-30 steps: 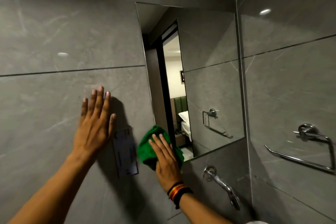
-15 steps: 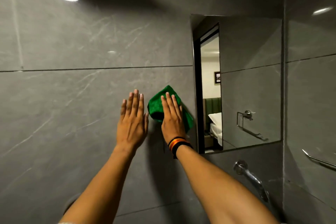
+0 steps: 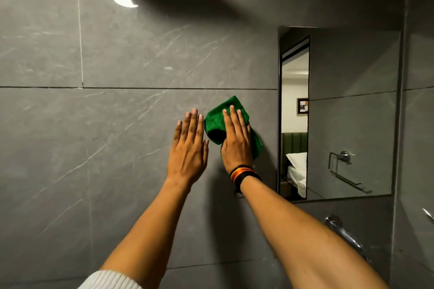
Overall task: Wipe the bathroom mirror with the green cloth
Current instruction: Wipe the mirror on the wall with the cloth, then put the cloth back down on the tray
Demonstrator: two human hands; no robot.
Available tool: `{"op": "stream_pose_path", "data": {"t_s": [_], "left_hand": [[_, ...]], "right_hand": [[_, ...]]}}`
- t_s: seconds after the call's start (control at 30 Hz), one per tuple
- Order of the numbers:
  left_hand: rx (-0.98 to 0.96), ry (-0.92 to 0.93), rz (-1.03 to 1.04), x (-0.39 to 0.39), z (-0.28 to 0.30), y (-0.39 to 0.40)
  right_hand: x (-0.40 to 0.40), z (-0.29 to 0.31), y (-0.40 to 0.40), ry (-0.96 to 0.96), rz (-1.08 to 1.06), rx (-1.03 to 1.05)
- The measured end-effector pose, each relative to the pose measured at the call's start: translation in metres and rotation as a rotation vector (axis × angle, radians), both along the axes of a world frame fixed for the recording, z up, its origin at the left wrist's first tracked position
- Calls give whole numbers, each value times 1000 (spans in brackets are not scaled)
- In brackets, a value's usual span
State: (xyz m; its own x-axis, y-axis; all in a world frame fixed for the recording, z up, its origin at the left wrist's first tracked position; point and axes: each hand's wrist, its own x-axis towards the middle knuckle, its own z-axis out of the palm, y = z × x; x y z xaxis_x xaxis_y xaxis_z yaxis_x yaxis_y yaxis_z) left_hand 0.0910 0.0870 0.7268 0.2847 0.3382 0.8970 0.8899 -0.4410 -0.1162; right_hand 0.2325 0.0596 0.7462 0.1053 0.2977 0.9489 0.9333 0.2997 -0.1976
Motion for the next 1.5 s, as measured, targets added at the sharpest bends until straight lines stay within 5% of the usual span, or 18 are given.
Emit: {"op": "stream_pose_path", "data": {"t_s": [0.27,0.57,1.0,1.2,1.5], "left_hand": [[-119,-37,-32,4,-85,11],[-638,-6,-42,-36,-365,-41],[-1237,29,15,-77,-675,-109],[-1369,97,89,-88,-745,-131],[-1402,82,147,-106,-767,-117]], "right_hand": [[-12,-89,-3,53,11,-84],[-34,-351,-26,136,70,-625],[-84,-680,-64,281,97,-1251],[-100,-767,-84,208,106,-1453],[-117,-799,-64,119,105,-1626]]}}
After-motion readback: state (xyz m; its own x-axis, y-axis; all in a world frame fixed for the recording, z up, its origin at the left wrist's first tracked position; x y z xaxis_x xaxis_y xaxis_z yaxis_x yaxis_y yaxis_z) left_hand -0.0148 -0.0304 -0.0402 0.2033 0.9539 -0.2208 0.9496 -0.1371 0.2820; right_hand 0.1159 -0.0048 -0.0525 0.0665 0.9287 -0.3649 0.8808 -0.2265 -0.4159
